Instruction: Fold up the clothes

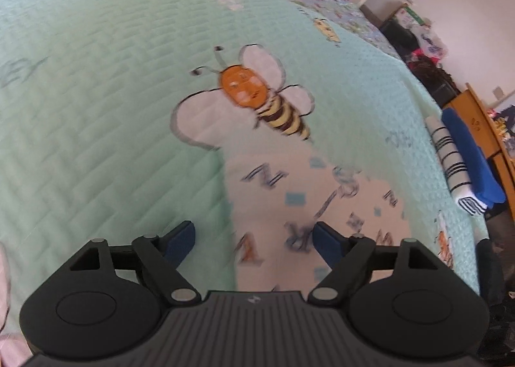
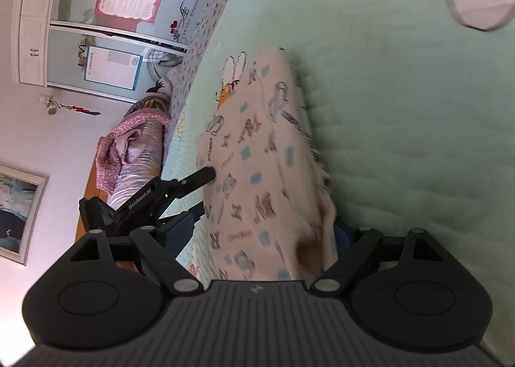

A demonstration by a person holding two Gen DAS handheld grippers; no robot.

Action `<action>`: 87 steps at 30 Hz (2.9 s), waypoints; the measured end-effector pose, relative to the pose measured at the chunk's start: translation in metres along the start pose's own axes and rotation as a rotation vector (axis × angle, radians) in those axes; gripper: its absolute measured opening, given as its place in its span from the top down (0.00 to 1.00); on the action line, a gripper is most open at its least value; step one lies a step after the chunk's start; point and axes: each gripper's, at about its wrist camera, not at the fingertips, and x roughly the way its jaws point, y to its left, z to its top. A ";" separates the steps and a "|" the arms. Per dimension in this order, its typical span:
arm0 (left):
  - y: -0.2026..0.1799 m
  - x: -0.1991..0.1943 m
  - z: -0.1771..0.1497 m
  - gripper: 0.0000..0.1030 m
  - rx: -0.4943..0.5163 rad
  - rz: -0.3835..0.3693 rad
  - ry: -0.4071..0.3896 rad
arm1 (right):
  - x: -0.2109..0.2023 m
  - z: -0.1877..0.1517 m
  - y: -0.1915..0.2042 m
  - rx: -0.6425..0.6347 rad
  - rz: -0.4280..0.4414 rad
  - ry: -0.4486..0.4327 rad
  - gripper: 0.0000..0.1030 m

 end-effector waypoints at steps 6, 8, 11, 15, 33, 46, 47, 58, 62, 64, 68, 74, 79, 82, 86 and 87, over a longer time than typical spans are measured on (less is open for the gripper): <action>-0.013 0.015 0.003 0.58 0.041 -0.053 0.007 | 0.009 0.005 0.003 0.005 0.015 -0.001 0.21; -0.009 0.014 0.002 0.75 0.006 -0.081 0.006 | 0.009 0.004 0.000 0.013 -0.004 0.000 0.52; -0.006 0.008 -0.002 0.78 -0.022 -0.107 -0.014 | 0.009 0.003 -0.009 0.050 -0.033 0.007 0.80; -0.018 -0.009 -0.007 0.79 0.010 -0.113 -0.044 | -0.006 -0.011 0.002 0.001 -0.028 -0.035 0.84; -0.090 -0.148 -0.081 0.79 0.016 -0.205 -0.116 | -0.133 -0.090 0.065 -0.092 0.046 -0.119 0.84; -0.234 -0.119 -0.145 0.79 0.147 -0.361 -0.022 | -0.298 -0.139 0.033 -0.075 -0.008 -0.354 0.84; -0.243 -0.113 -0.148 0.79 0.155 -0.366 -0.012 | -0.308 -0.140 0.026 -0.067 -0.013 -0.370 0.84; -0.319 -0.041 -0.171 0.78 0.208 -0.341 0.072 | -0.362 -0.116 -0.049 0.019 -0.031 -0.471 0.84; -0.314 0.021 -0.188 0.67 0.259 -0.136 0.173 | -0.341 -0.101 -0.096 0.076 -0.122 -0.447 0.78; -0.305 0.046 -0.199 0.65 0.320 -0.016 0.219 | -0.322 -0.097 -0.123 0.116 -0.226 -0.403 0.74; -0.286 0.037 -0.201 0.52 0.329 0.001 0.189 | -0.320 -0.108 -0.140 0.131 -0.244 -0.410 0.59; -0.304 -0.010 -0.203 0.47 0.458 0.046 0.085 | -0.352 -0.121 -0.110 0.019 -0.399 -0.501 0.47; -0.340 -0.052 -0.230 0.38 0.636 0.063 0.001 | -0.351 -0.130 -0.041 -0.199 -0.649 -0.504 0.39; -0.351 -0.076 -0.243 0.35 0.701 0.051 -0.040 | -0.346 -0.140 -0.009 -0.299 -0.678 -0.483 0.39; -0.341 -0.094 -0.249 0.34 0.676 0.038 -0.047 | -0.325 -0.156 0.000 -0.440 -0.589 -0.460 0.38; -0.337 -0.096 -0.250 0.34 0.670 0.040 -0.042 | -0.322 -0.156 -0.013 -0.441 -0.572 -0.451 0.38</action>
